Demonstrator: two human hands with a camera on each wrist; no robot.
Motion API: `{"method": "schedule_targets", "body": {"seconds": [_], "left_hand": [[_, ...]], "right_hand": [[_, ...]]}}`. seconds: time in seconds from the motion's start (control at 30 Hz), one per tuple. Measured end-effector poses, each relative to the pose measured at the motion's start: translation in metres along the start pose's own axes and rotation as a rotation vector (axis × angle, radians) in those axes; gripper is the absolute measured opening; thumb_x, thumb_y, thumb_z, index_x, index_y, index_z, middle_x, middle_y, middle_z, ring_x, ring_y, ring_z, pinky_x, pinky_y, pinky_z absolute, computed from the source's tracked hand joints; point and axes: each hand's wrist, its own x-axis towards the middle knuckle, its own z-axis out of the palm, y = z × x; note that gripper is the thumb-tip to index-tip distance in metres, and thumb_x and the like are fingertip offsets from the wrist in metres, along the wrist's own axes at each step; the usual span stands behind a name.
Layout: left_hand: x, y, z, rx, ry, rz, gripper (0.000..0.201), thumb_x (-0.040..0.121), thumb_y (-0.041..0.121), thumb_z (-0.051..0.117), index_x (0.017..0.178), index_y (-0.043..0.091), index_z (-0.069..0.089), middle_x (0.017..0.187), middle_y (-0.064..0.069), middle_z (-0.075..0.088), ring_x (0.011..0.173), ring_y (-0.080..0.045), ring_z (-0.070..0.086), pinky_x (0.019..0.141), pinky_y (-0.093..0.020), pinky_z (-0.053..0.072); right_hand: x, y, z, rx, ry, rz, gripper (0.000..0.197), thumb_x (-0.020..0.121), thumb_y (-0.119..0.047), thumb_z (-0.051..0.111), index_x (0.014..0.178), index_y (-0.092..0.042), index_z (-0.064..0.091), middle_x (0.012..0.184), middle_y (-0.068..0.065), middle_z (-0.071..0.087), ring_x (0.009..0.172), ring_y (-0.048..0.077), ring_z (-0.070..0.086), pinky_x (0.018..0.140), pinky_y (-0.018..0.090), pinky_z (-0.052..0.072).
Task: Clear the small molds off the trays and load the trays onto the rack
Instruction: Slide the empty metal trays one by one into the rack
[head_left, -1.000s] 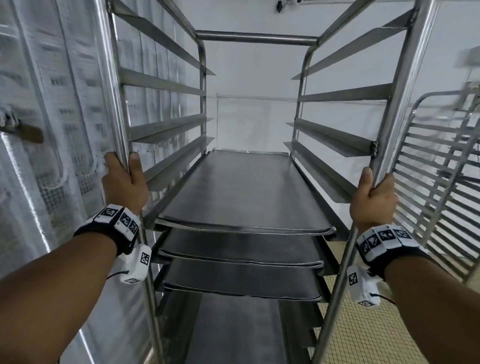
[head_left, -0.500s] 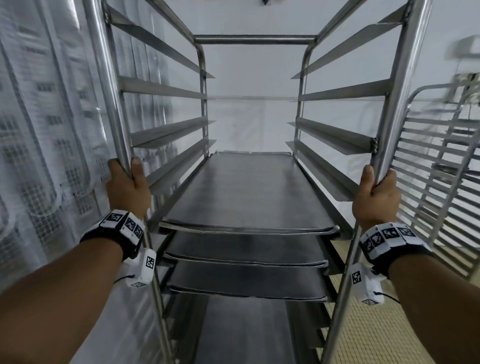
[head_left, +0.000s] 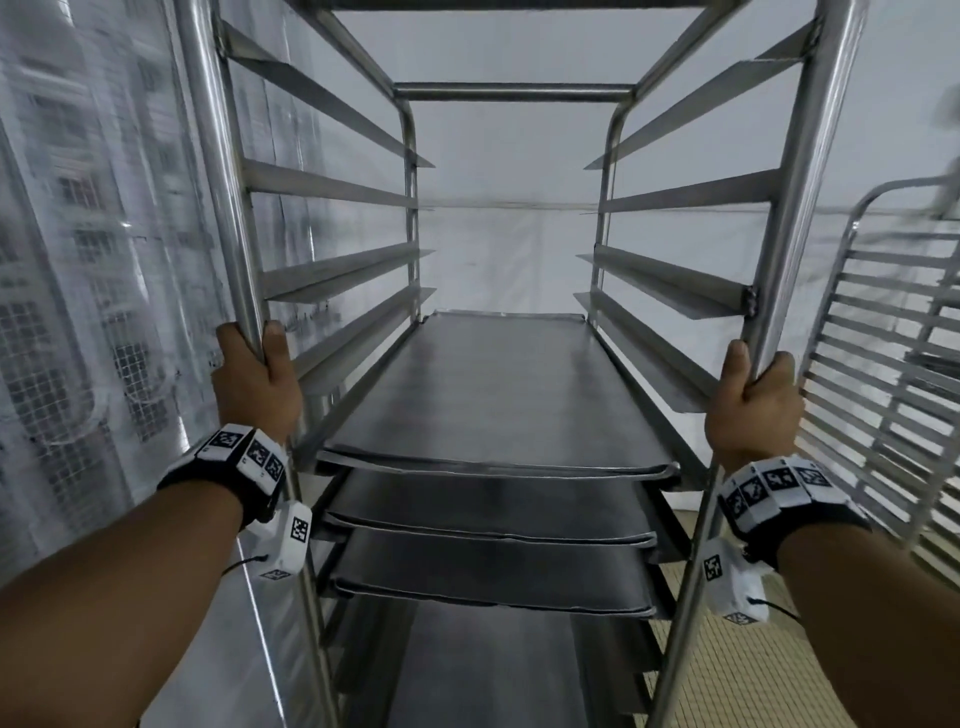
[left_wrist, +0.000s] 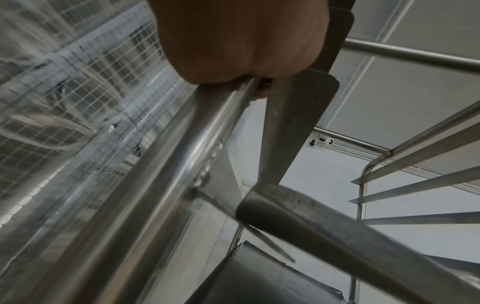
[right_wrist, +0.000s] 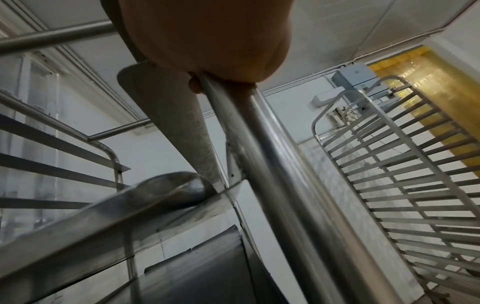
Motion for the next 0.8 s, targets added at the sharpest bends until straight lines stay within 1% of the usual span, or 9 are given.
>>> {"method": "schedule_targets", "body": {"seconds": [0.07,0.13,0.23,0.33,0.43,0.57,0.7,0.77,0.8], "left_hand": [[0.005,0.0,0.015,0.011,0.003,-0.016,0.057,0.102,0.059,0.034,0.128,0.009,0.041,0.097,-0.018,0.065,0.081,-0.035,0.061,0.071,-0.042,0.05],[0.009,0.003,0.032,0.016,-0.001,-0.03,0.054,0.104,0.053,0.035,0.128,0.006,0.041,0.093,-0.013,0.061,0.077,-0.03,0.057,0.07,-0.039,0.045],[0.011,0.006,0.055,0.02,0.01,-0.029,0.049,0.107,0.044,0.037,0.127,-0.001,0.042,0.09,-0.01,0.056,0.073,-0.024,0.05,0.068,-0.036,0.038],[0.02,0.0,0.08,0.027,0.032,-0.01,0.051,0.106,0.046,0.037,0.126,-0.001,0.042,0.087,-0.011,0.056,0.072,-0.025,0.051,0.067,-0.037,0.039],[0.031,-0.01,0.103,0.041,0.041,0.0,0.058,0.104,0.054,0.035,0.126,0.002,0.041,0.087,-0.014,0.059,0.072,-0.028,0.054,0.067,-0.039,0.043],[0.045,-0.018,0.132,0.048,0.052,-0.018,0.057,0.104,0.054,0.035,0.124,0.002,0.042,0.089,-0.014,0.057,0.075,-0.028,0.053,0.067,-0.038,0.04],[0.059,-0.027,0.159,0.046,0.043,0.0,0.055,0.105,0.048,0.037,0.126,-0.003,0.041,0.087,-0.014,0.055,0.072,-0.027,0.05,0.066,-0.039,0.037],[0.068,-0.034,0.173,0.041,0.03,0.012,0.056,0.105,0.048,0.038,0.128,-0.003,0.041,0.087,-0.017,0.057,0.073,-0.031,0.054,0.066,-0.039,0.039],[0.073,-0.038,0.179,0.035,0.023,0.024,0.057,0.105,0.048,0.038,0.13,-0.003,0.04,0.091,-0.02,0.06,0.076,-0.035,0.058,0.067,-0.039,0.04]], "right_hand": [[0.01,0.007,0.014,0.0,-0.018,-0.002,0.052,0.103,-0.047,0.04,0.103,0.004,0.045,0.072,0.014,0.046,0.067,0.034,0.046,0.061,0.037,0.027],[0.024,0.018,0.03,0.019,-0.03,-0.006,0.052,0.102,-0.049,0.039,0.102,0.003,0.044,0.067,0.011,0.045,0.064,0.03,0.043,0.059,0.036,0.027],[0.041,0.031,0.052,0.041,-0.037,-0.019,0.053,0.101,-0.05,0.038,0.104,0.002,0.044,0.067,0.011,0.047,0.066,0.039,0.051,0.059,0.037,0.03],[0.058,0.044,0.073,0.046,-0.048,-0.016,0.051,0.101,-0.049,0.039,0.103,0.002,0.044,0.07,0.013,0.049,0.07,0.044,0.055,0.06,0.037,0.031],[0.072,0.055,0.093,0.049,-0.042,-0.024,0.054,0.1,-0.052,0.037,0.1,0.001,0.044,0.069,0.013,0.05,0.065,0.039,0.052,0.059,0.037,0.032],[0.09,0.063,0.119,0.05,-0.049,-0.017,0.051,0.102,-0.049,0.039,0.102,0.002,0.044,0.07,0.012,0.048,0.063,0.029,0.042,0.06,0.036,0.03],[0.105,0.07,0.148,0.052,-0.035,-0.018,0.05,0.103,-0.047,0.039,0.102,0.002,0.045,0.072,0.012,0.049,0.065,0.029,0.042,0.061,0.037,0.031],[0.112,0.074,0.162,0.045,-0.027,-0.011,0.052,0.102,-0.049,0.039,0.101,0.002,0.045,0.071,0.012,0.048,0.065,0.029,0.043,0.061,0.037,0.032],[0.116,0.076,0.17,0.042,-0.026,-0.006,0.052,0.102,-0.05,0.038,0.101,0.002,0.044,0.07,0.011,0.047,0.065,0.03,0.043,0.061,0.037,0.033]]}}
